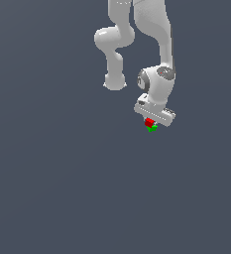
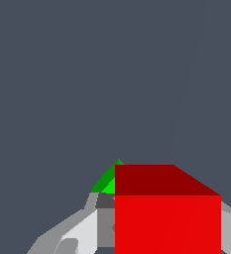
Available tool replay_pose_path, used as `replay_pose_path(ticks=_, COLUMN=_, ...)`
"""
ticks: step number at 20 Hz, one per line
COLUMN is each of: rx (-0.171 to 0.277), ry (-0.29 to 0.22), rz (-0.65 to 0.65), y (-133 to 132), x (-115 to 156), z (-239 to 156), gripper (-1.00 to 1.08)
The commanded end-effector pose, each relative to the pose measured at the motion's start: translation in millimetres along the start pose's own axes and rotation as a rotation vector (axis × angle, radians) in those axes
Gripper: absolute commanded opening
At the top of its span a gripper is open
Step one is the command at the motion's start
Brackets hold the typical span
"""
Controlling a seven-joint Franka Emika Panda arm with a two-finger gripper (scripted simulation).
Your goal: Stack the red cube on top of the green cube.
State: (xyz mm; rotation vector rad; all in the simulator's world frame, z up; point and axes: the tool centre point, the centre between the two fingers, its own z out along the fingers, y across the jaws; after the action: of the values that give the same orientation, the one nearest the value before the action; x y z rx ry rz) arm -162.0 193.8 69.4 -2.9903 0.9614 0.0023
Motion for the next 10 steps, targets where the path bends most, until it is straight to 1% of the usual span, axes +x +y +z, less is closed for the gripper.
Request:
replay_pose_path(ticks=1, rx=0.001, ry=0.001, rz=0.002, y=-7.7, x=-9.1, z=4.2, gripper=-1.0)
replay_pose_path(ticks=7, rx=0.0, ry=0.001, rz=0.002, y=-14.9, x=-17.2, z=8.1, gripper=-1.0)
replay_pose_path(ticks=8, rx=0.0, ry=0.001, rz=0.002, y=-14.9, x=-17.2, z=8.1, gripper=1.0)
replay_pose_path(ticks=10, rx=0.0, ry=0.001, rz=0.002, y=-14.9, x=-17.2, z=8.1, gripper=1.0)
